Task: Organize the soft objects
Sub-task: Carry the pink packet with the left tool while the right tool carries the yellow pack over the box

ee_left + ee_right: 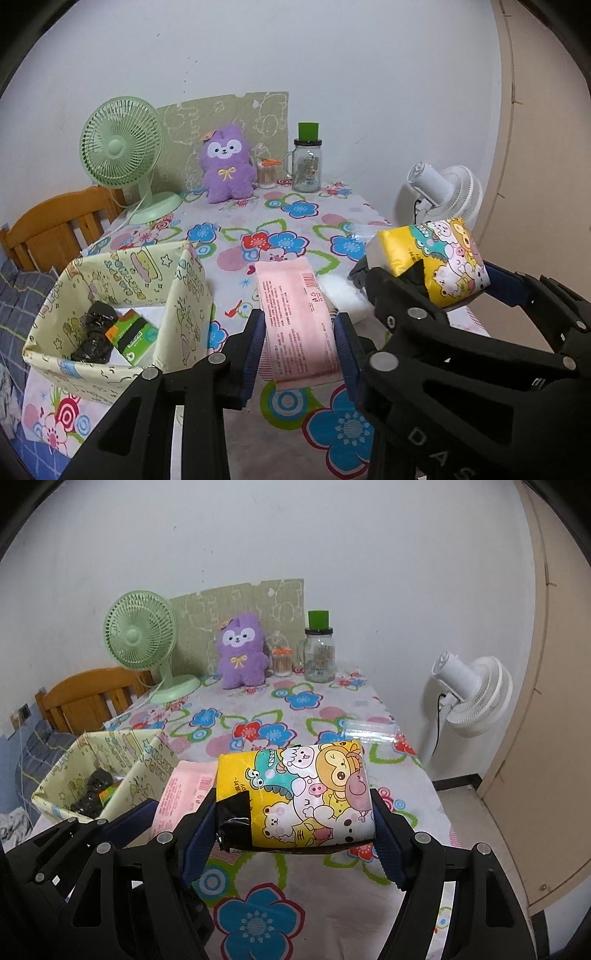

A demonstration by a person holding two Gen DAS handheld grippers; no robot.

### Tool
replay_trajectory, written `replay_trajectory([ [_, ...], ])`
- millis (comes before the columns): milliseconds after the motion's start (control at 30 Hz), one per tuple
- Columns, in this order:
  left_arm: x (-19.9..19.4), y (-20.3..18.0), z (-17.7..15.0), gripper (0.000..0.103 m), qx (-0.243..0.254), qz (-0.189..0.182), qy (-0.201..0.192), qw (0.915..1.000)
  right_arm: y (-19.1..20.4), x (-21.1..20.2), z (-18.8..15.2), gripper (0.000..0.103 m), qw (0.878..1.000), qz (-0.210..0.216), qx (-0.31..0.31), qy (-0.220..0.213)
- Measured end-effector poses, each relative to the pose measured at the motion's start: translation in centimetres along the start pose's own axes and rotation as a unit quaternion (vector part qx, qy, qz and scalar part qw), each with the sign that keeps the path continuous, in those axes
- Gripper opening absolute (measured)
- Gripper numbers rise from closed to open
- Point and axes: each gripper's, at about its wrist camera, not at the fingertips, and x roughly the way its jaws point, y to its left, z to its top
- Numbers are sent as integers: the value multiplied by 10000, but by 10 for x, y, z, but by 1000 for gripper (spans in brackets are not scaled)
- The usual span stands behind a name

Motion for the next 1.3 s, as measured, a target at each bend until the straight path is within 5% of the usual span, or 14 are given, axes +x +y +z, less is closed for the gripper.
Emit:
replay_trajectory([
  [1300,-24,69,33,39,-18,87,-203,9998,69,-9,42,77,9996,163,-230,-97],
])
